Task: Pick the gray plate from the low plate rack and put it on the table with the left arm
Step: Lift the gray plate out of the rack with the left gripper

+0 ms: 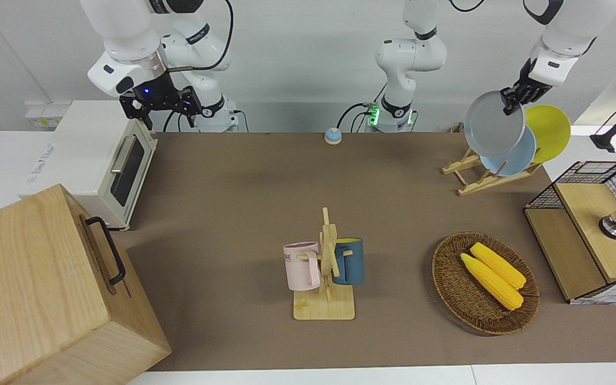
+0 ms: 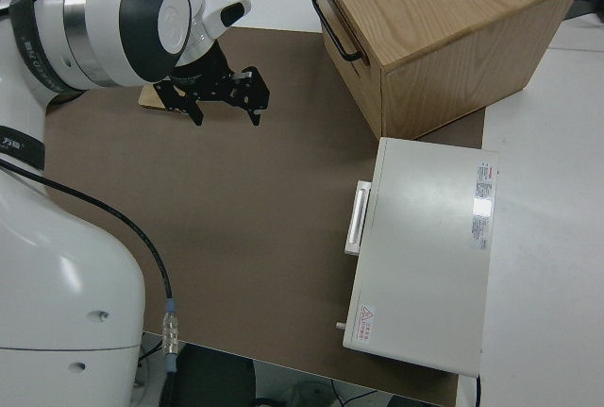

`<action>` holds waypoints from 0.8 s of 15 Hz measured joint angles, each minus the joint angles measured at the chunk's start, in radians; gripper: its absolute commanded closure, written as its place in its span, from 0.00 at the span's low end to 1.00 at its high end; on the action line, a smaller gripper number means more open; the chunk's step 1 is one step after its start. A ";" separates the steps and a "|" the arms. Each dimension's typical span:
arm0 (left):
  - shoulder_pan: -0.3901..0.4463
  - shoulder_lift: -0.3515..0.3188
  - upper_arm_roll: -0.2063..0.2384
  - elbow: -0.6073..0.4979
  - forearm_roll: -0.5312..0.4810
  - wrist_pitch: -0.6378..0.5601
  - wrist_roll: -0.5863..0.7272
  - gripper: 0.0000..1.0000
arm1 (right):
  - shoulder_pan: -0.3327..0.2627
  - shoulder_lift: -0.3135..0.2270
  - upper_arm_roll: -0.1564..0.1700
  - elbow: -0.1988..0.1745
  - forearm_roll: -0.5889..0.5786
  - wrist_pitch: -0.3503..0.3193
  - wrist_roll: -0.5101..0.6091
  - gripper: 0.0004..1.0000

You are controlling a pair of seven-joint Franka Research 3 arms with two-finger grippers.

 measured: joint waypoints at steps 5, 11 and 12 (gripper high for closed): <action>-0.027 0.062 -0.004 -0.001 -0.163 0.001 -0.003 1.00 | 0.000 0.000 0.000 0.000 0.000 0.000 0.000 0.02; -0.100 0.144 -0.016 -0.001 -0.315 0.002 -0.016 1.00 | 0.000 0.000 0.000 0.000 0.000 0.000 0.000 0.02; -0.109 0.157 -0.020 -0.001 -0.341 0.003 -0.019 1.00 | 0.000 0.000 0.000 0.000 0.000 0.000 0.000 0.02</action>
